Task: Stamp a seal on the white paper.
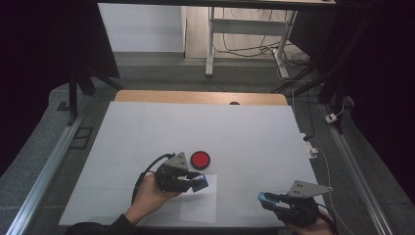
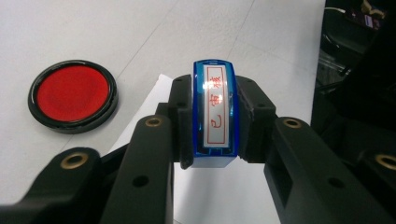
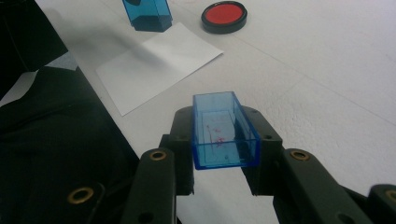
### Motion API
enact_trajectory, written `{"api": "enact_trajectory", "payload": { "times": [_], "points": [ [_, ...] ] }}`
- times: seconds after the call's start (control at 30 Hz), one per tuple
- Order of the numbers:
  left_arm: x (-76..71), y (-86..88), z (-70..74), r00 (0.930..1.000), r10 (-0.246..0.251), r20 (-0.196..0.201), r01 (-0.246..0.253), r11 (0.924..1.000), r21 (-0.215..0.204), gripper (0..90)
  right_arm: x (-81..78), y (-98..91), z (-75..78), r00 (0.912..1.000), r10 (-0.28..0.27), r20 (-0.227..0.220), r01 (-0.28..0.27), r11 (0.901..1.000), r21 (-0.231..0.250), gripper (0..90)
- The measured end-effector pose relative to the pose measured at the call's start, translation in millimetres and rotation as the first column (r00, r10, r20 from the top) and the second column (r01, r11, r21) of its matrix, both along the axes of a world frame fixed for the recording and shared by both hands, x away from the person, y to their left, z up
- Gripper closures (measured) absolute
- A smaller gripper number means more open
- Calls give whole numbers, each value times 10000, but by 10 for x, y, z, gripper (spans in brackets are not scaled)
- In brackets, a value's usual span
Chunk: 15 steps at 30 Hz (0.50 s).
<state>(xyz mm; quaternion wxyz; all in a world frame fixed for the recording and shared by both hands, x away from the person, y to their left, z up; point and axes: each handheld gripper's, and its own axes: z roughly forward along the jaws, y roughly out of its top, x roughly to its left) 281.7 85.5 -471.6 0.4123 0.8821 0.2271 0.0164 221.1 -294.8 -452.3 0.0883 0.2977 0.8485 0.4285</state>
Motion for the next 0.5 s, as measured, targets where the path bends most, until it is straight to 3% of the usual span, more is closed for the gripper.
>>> {"api": "enact_trajectory", "payload": {
  "times": [0.5],
  "points": [
    [33, -124, -205, 9999, 20, -151, -10, 9974, 717, 707, -4, -8, -9, 10000, -11, -58, 11, 10000, -75, 683]
  ]
}}
